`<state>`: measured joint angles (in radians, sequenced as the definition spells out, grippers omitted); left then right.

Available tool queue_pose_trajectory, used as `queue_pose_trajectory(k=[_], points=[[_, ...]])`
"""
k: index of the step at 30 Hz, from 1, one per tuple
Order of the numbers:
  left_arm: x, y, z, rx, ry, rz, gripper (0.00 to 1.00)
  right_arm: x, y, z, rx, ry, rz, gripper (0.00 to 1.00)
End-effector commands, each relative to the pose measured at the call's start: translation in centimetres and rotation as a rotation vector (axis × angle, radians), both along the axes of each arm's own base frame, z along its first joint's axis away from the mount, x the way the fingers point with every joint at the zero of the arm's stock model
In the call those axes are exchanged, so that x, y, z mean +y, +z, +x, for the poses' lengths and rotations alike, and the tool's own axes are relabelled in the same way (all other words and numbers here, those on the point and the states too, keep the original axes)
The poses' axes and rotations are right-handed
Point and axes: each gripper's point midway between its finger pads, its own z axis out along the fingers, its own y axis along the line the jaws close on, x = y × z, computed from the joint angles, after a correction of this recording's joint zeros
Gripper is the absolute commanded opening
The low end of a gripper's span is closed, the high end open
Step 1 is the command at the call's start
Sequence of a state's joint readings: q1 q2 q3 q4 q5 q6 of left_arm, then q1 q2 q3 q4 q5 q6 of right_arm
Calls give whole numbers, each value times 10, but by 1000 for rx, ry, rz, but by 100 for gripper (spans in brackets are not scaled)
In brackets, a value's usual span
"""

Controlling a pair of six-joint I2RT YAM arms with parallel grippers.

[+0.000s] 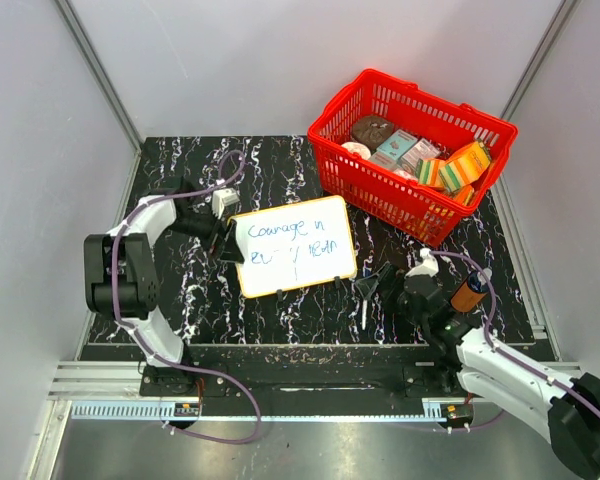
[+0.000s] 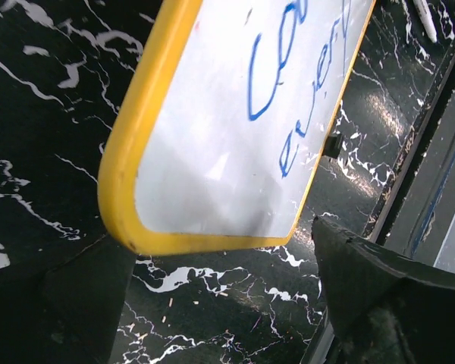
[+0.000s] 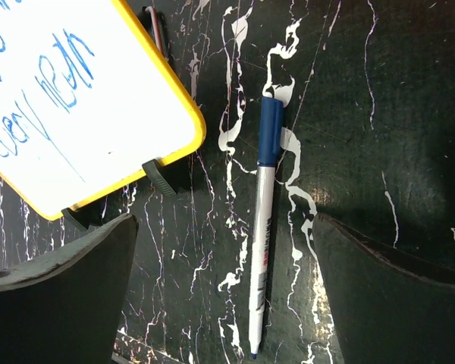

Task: Write a sentence on the whiteboard
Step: Place the whiteboard marker at the center of the board, then reset both arms

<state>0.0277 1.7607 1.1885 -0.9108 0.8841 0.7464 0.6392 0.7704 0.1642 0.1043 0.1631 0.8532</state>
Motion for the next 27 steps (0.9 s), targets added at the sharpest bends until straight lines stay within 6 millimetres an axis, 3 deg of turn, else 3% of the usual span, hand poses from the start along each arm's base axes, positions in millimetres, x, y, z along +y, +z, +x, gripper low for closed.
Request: queue_pose_trajectory(k=[1, 5, 6, 7, 8, 10, 13, 18, 20, 24, 27], points=[[0, 29, 9, -101, 40, -29, 99, -9, -2, 0, -5, -33, -26, 100], [13, 51, 12, -136, 139, -93, 99, -9, 3, 1, -12, -26, -29, 100], [20, 60, 13, -186, 168, -67, 99, -8, 8, 2, -24, -22, -32, 100], [32, 63, 23, -247, 213, -37, 99, -9, 9, 2, -23, -19, -40, 100], [38, 60, 20, -239, 269, -13, 99, -9, 12, 3, -31, -20, -44, 100], [65, 77, 35, -401, 404, 124, 99, -10, 23, 8, -66, -22, -54, 100], [87, 106, 34, -569, 572, 205, 99, -16, 31, 11, -94, -32, -101, 100], [97, 158, 14, -818, 723, 184, 99, -36, 61, 27, -197, -102, -208, 100], [94, 167, 6, -868, 729, 167, 99, -44, 69, 31, -222, -135, -245, 100], [89, 160, 2, -849, 704, 149, 99, -68, 94, 40, -308, -231, -330, 100], [94, 163, 15, -867, 757, 130, 99, -90, 106, 47, -370, -322, -425, 100]])
